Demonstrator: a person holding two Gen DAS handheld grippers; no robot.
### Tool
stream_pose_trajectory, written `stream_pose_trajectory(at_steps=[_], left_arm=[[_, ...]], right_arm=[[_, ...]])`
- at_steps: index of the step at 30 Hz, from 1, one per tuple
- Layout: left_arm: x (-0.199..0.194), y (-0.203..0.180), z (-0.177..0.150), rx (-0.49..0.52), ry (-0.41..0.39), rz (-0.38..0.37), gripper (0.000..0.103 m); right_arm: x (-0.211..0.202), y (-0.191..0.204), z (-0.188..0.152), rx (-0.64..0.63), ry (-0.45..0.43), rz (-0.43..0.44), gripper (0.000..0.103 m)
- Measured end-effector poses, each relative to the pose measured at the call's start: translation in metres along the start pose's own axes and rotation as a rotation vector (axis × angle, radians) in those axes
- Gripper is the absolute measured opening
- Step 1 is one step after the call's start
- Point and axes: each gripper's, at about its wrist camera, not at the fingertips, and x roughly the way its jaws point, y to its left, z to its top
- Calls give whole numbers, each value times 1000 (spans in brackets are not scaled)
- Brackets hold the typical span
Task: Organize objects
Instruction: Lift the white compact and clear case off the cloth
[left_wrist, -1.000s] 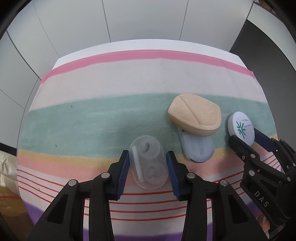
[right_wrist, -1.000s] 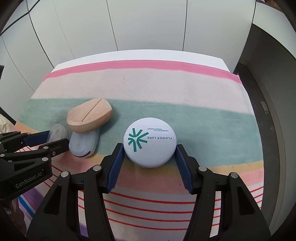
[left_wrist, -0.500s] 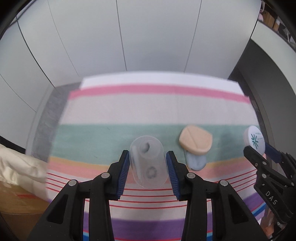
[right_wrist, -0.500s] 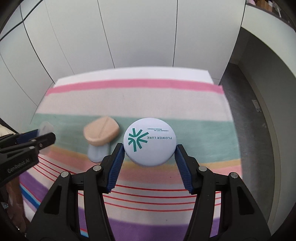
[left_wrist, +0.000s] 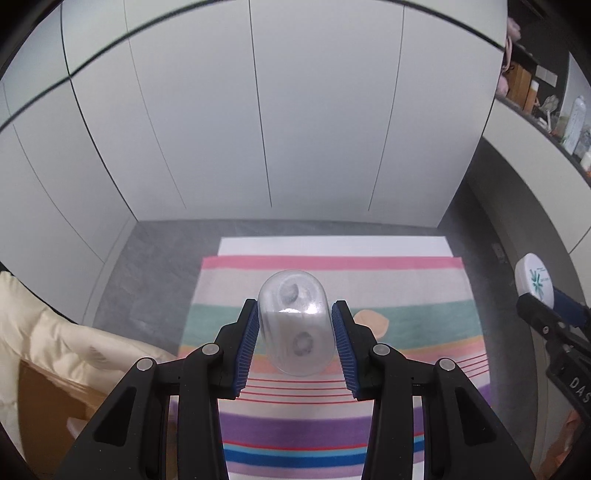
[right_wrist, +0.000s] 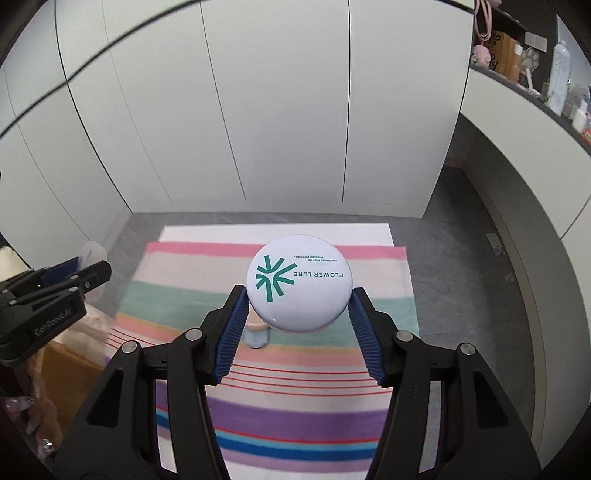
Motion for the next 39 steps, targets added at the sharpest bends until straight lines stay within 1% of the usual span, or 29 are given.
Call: stream_pose_trajectory(at_steps=[4,8,13,19,24,30,35,39], left_arm=[[-27,2,-3,-3,-9,-1,41],[-49,0,-12,13,-13,2,41],[-71,-5,-24,36,-9,5,41],[-88,-8,-41,44,3,7,41],[-101,-11,-62,32,15,23,41],[-111,-13,-93,22,28,8,41],[-123,-15,-117,39,13,40,42],[-127,-10,-131,11,32,6,41]], right_arm=[[-38,5,3,-8,-33,-7,58],[-60,4,-3,-1,-33,23,58],[-75,2,-14,-11,-27,39,58],[-85,-5,-28,-13,-4,27,58],[-93,-13,-54,-11,11,-9,59],[-98,-22,-91,-17,35,-41,58],[-106,-30,-124,1,79,-29,58],[-115,-30,-146,-15,84,-46,59]])
